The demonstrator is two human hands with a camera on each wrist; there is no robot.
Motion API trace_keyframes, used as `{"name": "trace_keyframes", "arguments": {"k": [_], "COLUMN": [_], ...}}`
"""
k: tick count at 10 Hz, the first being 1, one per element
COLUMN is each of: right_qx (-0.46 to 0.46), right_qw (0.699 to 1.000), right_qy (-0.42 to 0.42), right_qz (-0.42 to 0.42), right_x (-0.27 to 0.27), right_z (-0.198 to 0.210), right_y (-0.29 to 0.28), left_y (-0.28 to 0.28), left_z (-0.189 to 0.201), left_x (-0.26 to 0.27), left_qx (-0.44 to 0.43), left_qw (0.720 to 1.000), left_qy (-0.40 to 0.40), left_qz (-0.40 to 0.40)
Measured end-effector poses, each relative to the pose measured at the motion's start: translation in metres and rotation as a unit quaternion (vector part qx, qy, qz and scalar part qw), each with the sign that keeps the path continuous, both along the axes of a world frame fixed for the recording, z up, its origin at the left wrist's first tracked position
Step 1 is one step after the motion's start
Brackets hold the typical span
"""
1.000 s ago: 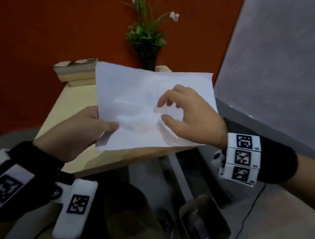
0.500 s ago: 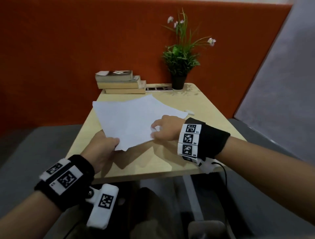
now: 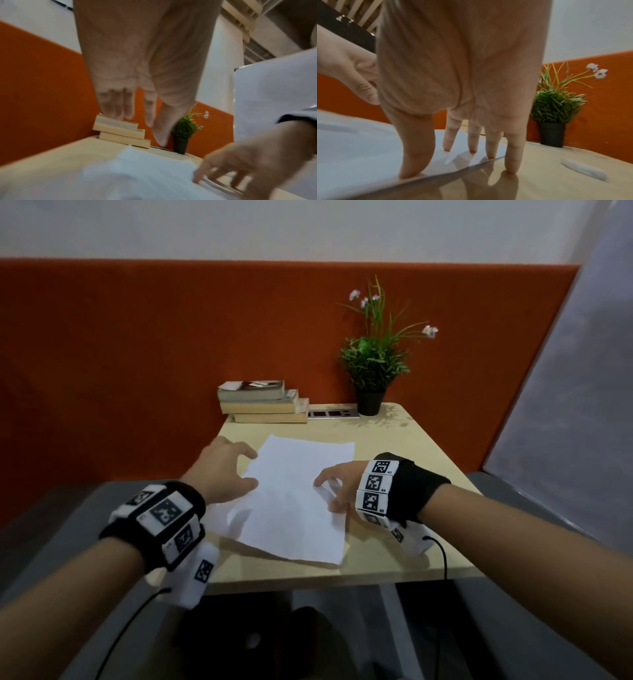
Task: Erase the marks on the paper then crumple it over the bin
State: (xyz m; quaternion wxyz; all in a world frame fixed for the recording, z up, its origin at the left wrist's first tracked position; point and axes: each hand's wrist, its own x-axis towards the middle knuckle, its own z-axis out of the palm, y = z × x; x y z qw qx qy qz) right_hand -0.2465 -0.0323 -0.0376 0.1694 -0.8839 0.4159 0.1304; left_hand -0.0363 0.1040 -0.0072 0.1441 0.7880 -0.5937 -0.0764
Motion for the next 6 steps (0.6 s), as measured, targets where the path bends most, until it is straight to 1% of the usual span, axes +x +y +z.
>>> {"name": "trace_keyframes", "arguments": {"k": [1, 2, 3, 4, 5, 6], "right_qx": [-0.04, 0.049, 0.037, 0.016, -0.005, -0.009], "right_qw": [0.999, 0.999, 0.999, 0.999, 0.999, 0.995], "right_qy": [0.005, 0.006, 0.003, -0.011, -0.001, -0.1], "right_qz": [0.022, 0.022, 0.021, 0.036, 0.037, 0.023], "right_x": [-0.002, -0.006, -0.012, -0.016, -0.018, -0.021], "right_z": [0.003, 0.005, 0.009, 0.002, 0.0, 0.008], "right_y": [-0.004, -0.016, -0.02, -0.022, -0.02, -0.019], "left_y": [-0.019, -0.034, -0.04, -0.042, -0.042, -0.04], "left_z": [0.016, 0.013, -0.002, -0.018, -0.024, -0.027], "left_x": [0.01, 0.015, 0.021, 0.024, 0.023, 0.027], "left_qx": [0.111, 0.223, 0.285, 0.294, 0.28, 0.262], "left_qw": [0.989, 0.966, 0.949, 0.944, 0.947, 0.952], "left_qy": [-0.047, -0.064, -0.063, -0.068, -0.078, -0.067], "left_qz": [-0.082, -0.111, -0.123, -0.133, -0.136, -0.144]}}
